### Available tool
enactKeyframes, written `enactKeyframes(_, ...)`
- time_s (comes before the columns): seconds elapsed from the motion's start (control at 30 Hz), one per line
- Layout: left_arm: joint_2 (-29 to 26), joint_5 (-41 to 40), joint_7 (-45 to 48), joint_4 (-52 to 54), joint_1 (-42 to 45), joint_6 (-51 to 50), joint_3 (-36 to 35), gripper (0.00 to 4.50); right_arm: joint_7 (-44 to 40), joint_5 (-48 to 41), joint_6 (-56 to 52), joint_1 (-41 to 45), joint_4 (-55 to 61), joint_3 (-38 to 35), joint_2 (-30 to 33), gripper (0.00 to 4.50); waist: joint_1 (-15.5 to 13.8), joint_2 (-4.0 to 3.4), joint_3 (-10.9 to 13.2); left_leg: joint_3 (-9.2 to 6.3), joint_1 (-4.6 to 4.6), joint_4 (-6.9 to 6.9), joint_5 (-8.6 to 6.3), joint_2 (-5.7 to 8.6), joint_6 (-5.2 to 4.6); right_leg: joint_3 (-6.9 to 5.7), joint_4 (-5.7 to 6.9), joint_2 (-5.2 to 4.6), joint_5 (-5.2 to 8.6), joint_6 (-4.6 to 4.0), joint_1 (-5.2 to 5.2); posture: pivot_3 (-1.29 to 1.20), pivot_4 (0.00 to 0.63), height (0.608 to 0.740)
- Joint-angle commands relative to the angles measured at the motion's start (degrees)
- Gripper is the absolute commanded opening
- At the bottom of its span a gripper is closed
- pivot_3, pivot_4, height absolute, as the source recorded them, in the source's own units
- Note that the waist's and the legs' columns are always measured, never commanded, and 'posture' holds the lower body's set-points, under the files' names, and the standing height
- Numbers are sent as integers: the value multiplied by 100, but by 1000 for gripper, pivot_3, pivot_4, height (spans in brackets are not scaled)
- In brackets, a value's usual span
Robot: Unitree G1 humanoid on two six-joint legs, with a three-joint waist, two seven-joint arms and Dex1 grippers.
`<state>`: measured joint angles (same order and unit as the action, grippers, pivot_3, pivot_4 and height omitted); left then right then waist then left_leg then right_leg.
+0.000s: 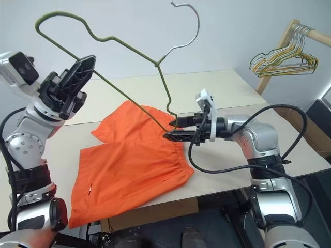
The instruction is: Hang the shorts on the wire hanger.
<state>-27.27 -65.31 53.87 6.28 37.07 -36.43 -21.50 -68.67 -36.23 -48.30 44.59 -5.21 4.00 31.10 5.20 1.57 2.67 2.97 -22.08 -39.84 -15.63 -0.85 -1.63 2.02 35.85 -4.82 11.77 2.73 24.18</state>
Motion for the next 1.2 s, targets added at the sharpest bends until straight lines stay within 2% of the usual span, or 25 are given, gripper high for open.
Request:
enactKeyframes(0.03,6,-55,6,137,69,47,29,0,-78,-168,-60,154,118,-121,1,4445,4,0,0,0,0,0,0,0,0,0,-1,0,0,0,0,-67,0,740)
enactKeyframes(0.1,30,-33,9,114,79,67,58,0,-83,-171,-71,160,134,-100,3,4445,16,0,0,0,1,0,0,0,0,1,-1,0,0,0,0,-71,0,740)
enactKeyframes(0.2,65,37,18,130,67,115,113,0,-89,-180,-102,162,151,-62,7,3894,24,0,0,0,2,0,0,0,0,0,-2,1,0,0,1,-76,0,740)
enactKeyframes(0.53,118,188,-50,-10,39,163,199,0,-51,-176,-106,123,167,-84,-13,280,33,-1,0,0,1,0,0,0,0,1,-4,1,0,0,1,-81,0,740)
enactKeyframes(0.57,123,228,-126,-44,29,139,220,255,-41,-187,-113,116,174,-101,-26,16,35,-1,0,0,2,0,0,0,0,1,-4,1,0,0,2,-81,0,740)
enactKeyframes(0.67,96,403,-266,-205,6,17,363,1065,-52,-331,-192,71,297,-200,-22,0,23,0,0,0,2,0,0,0,0,0,-2,2,0,0,1,-86,0,740)
enactKeyframes(0.73,31,616,-354,-250,-54,-33,504,1777,-19,-457,-272,43,387,-285,-27,0,22,0,0,0,-1,0,0,2,0,0,-1,0,0,0,0,-89,0,740)
enactKeyframes(0.87,-414,1983,-380,-364,-406,137,1436,3070,328,-907,-676,-76,660,-688,-19,0,36,-2,-1,0,0,3,0,2,0,0,0,1,0,0,2,-87,0,740)
enactKeyframes(1.0,-869,3182,-259,-270,-903,586,2211,4464,769,-1493,-1531,-581,1076,-1310,424,0,18,-3,-2,3,1,7,0,1,0,0,-1,2,0,0,1,-85,0,740)
enactKeyframes(1.2,-1464,4194,107,511,-1548,1659,2453,4464,669,-2506,-3036,-2148,1614,-2178,1815,0,-124,-5,-1,12,-17,5,-5,-1,-8,-3,-22,-4,1,-1,16,-103,0,740)
